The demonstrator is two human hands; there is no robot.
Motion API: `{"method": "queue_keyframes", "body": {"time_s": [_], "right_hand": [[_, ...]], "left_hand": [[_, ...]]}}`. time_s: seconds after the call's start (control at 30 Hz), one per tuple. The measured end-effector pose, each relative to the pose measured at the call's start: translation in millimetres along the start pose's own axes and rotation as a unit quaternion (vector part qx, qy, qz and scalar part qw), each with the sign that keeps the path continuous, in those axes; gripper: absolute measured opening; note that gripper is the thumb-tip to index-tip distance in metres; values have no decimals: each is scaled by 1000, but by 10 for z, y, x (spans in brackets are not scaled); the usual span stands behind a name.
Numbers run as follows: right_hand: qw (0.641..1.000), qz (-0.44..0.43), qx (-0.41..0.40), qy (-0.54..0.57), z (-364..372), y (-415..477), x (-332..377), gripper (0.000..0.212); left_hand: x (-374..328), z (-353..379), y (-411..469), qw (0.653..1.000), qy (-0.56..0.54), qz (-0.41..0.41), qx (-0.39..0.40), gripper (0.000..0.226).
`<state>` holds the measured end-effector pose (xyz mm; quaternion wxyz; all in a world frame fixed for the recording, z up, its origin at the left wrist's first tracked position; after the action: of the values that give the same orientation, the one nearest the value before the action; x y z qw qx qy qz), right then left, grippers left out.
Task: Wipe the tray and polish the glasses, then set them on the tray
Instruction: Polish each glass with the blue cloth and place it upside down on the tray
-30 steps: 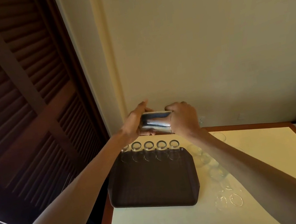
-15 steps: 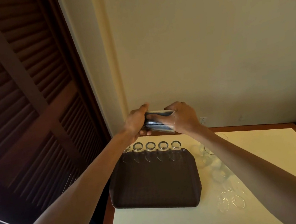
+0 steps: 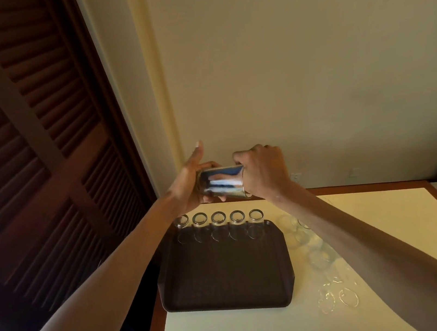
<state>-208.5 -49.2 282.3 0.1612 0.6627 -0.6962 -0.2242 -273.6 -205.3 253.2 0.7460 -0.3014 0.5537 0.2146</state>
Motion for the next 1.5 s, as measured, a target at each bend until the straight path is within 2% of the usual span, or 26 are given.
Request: {"method": "queue_keyframes", "body": {"time_s": [0.07,0.1,0.23,0.3,0.4,0.43,0.47,0.53,0.6,0.67,0.73,0.77,0.83,0.9,0.97,1.03,1.07,1.1,1.13,1.2,1.23,1.27,1.33,1.4,1.43,1.5], "right_hand": [[999,-15,-30,-11,25,1,-11,22],[1000,3,-14,1,73,-5,-31,25],[979,130,46,151,516,-32,-157,18],[926,201,132,292,654,-69,-89,33],[807,225,242,489,661,-107,59,40],[804,229,251,489,647,-109,63,38],[833,223,239,446,663,-122,46,35],[927,184,157,286,583,-95,-75,24],[980,119,51,149,344,-60,-86,8],[997,46,-49,46,30,-29,-17,22],[994,4,-110,22,-19,-1,-40,29],[993,1,-114,32,27,5,-65,32],[990,47,-58,119,156,-29,-74,37],[950,146,-16,275,294,-54,-55,32],[848,248,115,454,413,-85,91,36],[747,284,234,553,418,-94,239,35],[722,285,260,575,341,-100,267,36],[719,288,262,575,289,-95,259,37],[756,277,245,540,251,-83,212,33],[915,194,174,308,207,-23,69,19],[969,138,111,174,159,9,42,14],[993,84,33,74,117,30,46,9],[998,-7,-56,-6,4,46,116,22],[995,-27,-98,24,46,57,86,28],[994,-16,-88,56,74,36,81,26],[979,78,-9,187,184,-21,71,22]], "left_hand": [[-9,23,5,999,37,-21,-27,80],[-19,43,3,997,62,-14,-51,78],[-78,110,-11,972,148,91,-160,69],[-130,141,-38,954,165,171,-181,64],[-138,137,-77,935,171,247,-187,59],[-129,134,-83,935,165,255,-184,58],[-113,130,-91,938,154,254,-179,58],[-86,116,-84,952,128,227,-159,59],[-47,88,-39,974,96,157,-130,60],[11,60,9,989,53,81,-111,49],[29,69,23,992,25,42,-114,39],[10,86,21,991,35,48,-123,37],[-58,122,-6,978,86,106,-155,37],[-150,132,-55,953,135,193,-190,40],[-244,135,-108,923,177,277,-198,44],[-271,133,-155,906,198,319,-196,43],[-268,122,-167,905,197,325,-193,42],[-259,104,-170,908,191,322,-186,41],[-239,86,-156,918,176,308,-175,42],[-187,40,-115,955,122,230,-141,47],[-162,34,-94,974,90,172,-119,51],[-136,38,-86,986,65,118,-100,52],[-100,35,-84,992,46,61,-97,49],[-111,32,-80,986,75,65,-133,50],[-128,33,-82,978,102,86,-158,53],[-188,49,-95,955,159,152,-200,53]]}}
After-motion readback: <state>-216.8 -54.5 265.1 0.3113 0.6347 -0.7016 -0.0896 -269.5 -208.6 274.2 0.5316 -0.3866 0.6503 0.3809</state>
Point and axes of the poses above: each hand's wrist, its own y-axis towards the middle knuckle, its own z-axis out of the palm, x = y × z, the point moved 3 cm from there along y, towards the middle knuckle, and after that the axes turned 4 degrees about -y, right-handed, at the moved point
